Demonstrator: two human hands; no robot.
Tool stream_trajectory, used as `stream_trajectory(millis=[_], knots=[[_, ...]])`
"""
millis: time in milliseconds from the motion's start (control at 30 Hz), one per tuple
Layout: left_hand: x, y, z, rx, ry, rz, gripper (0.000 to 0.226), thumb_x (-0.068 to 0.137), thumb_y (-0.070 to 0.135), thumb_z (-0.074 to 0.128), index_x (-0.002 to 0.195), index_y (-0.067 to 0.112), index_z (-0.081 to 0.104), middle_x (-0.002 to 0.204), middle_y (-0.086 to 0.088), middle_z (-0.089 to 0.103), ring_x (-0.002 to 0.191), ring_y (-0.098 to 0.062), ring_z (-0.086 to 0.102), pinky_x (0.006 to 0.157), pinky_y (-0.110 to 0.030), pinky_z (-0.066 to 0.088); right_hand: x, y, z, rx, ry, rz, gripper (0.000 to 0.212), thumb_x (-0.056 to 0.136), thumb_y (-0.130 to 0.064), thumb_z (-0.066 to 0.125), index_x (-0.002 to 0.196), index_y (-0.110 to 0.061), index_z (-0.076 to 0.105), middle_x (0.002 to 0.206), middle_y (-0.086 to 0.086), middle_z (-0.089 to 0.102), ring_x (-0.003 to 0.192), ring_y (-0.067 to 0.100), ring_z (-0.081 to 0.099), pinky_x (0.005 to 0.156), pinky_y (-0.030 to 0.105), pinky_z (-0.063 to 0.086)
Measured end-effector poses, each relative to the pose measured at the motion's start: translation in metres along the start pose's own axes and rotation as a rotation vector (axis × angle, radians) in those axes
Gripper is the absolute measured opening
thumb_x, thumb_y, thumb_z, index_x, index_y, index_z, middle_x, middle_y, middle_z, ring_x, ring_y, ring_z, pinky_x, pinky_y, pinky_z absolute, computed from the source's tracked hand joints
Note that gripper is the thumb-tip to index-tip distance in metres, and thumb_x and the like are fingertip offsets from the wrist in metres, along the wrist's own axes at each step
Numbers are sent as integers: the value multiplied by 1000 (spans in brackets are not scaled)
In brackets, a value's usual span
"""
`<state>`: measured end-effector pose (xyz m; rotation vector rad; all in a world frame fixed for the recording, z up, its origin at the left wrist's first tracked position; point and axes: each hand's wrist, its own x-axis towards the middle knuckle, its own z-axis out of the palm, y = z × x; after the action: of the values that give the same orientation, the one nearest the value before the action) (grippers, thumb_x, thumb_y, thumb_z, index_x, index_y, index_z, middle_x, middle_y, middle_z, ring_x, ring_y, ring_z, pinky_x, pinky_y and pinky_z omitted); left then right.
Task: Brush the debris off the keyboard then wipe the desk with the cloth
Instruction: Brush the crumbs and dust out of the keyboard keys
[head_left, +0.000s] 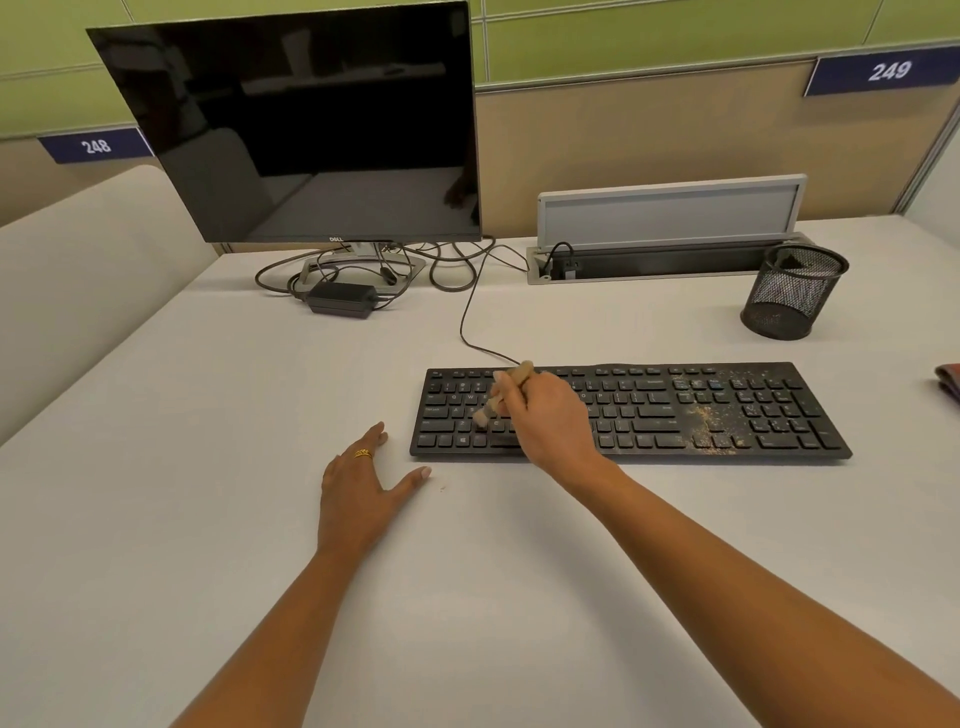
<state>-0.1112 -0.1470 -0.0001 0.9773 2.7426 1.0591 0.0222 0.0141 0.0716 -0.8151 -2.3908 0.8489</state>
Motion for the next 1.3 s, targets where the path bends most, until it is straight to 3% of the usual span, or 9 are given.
stream_trajectory(millis=[167,333,433,500,600,733,1000,1200,1300], knots=[[1,-3,1,7,-5,-5,83,76,52,71,144,17,37,136,3,54,132,-21,41,114,-36,26,-1,1,-3,-21,-119,43,47,101,-35,29,84,-9,64,63,-12,56,77,18,60,75,33,47],[1,-2,1,12,1,1,82,77,52,70,144,17,37,135,3,54,131,-19,42,114,-37,25,-1,4,-3,25,-132,-28,49,100,-40,32,85,-10,69,83,1,69,78,16,57,73,33,46],[1,-2,1,7,-9,-3,83,76,53,70,144,18,37,136,3,53,133,-20,41,114,-37,24,-3,6,-6,-160,-200,-66,51,100,-41,29,77,-10,63,70,1,60,73,18,54,66,32,42],[2,-3,2,2,-13,-12,84,76,53,70,144,18,37,137,4,53,133,-20,40,115,-38,24,-2,5,-11,-245,-140,-72,47,101,-38,28,75,-10,55,65,0,53,70,19,50,64,31,37],[3,-4,2,1,-16,-14,85,76,54,70,145,18,36,137,3,53,133,-20,40,114,-40,26,-1,8,-13,-113,-14,-38,48,101,-36,29,86,-9,66,80,0,63,80,18,55,67,30,40],[3,-5,2,4,-22,-24,85,75,55,70,145,19,36,136,4,53,133,-21,40,114,-39,27,-5,7,-7,-152,-80,-48,51,101,-38,27,92,-10,67,90,5,67,93,21,56,78,36,46],[2,-3,1,1,-13,-20,83,76,53,71,144,18,38,136,3,54,132,-21,41,114,-38,26,-4,5,-1,-135,15,-25,52,101,-38,23,91,-7,64,86,9,66,87,23,57,73,38,48],[0,2,-1,4,2,-6,81,77,49,72,143,16,38,136,1,54,132,-20,42,114,-38,25,2,8,-8,-110,-31,-52,50,101,-38,28,89,-9,67,83,5,69,82,20,60,71,35,48],[-1,3,-2,8,3,-1,81,77,49,72,143,16,38,137,1,53,132,-19,41,115,-37,24,6,11,-16,-50,-174,-110,43,99,-40,36,94,-14,70,76,-1,62,79,15,53,65,29,40]])
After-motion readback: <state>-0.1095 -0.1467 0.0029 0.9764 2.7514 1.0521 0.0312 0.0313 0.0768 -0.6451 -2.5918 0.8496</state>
